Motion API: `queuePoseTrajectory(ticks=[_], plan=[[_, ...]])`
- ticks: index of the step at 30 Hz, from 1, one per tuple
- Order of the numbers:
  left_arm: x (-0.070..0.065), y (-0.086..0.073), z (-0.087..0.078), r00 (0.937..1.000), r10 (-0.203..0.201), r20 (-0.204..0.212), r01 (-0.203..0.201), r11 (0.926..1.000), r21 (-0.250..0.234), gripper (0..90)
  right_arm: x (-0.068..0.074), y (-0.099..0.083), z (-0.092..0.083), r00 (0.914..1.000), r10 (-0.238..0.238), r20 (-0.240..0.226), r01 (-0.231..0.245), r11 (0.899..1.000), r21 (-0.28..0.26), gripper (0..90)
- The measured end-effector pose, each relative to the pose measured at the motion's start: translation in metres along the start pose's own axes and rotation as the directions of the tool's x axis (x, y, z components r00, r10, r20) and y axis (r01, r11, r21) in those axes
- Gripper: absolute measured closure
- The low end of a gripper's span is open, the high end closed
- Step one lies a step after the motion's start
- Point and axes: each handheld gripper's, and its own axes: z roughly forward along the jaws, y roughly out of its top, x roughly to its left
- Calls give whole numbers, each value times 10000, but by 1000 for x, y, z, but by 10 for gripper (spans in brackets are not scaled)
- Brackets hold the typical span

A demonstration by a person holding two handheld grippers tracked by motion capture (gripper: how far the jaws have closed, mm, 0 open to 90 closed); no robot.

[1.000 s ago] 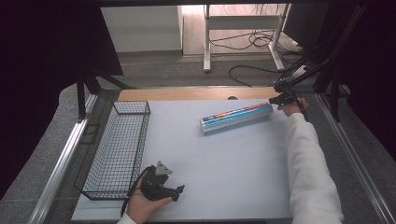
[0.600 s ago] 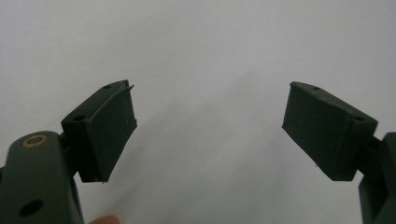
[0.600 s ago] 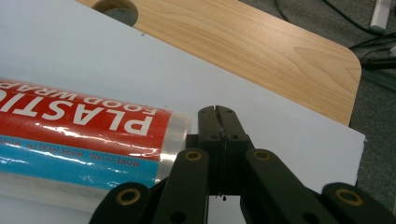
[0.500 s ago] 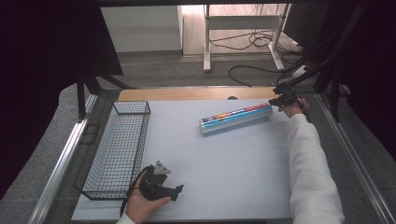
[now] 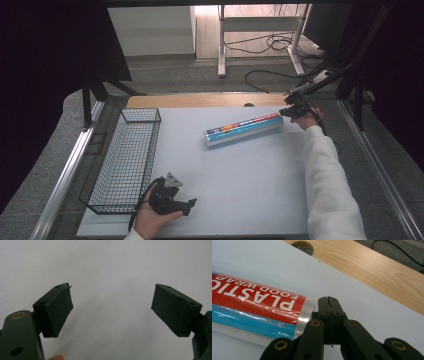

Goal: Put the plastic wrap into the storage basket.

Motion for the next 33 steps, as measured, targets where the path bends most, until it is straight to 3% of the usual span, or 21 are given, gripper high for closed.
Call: queuePoseTrajectory(ticks=[16,24,33], plan=[[-2,0,0,9997,204,156,-204,9998,33,167,60,11,4,9934,-861,-752,849,9962,-188,899],[-2,0,0,9996,207,188,-207,9998,24,167,78,11,4,9919,-861,-932,834,9960,-323,898],[-1,0,1,9996,228,176,-230,9997,84,167,98,17,3,9848,-1416,-1002,1393,9898,-293,898]])
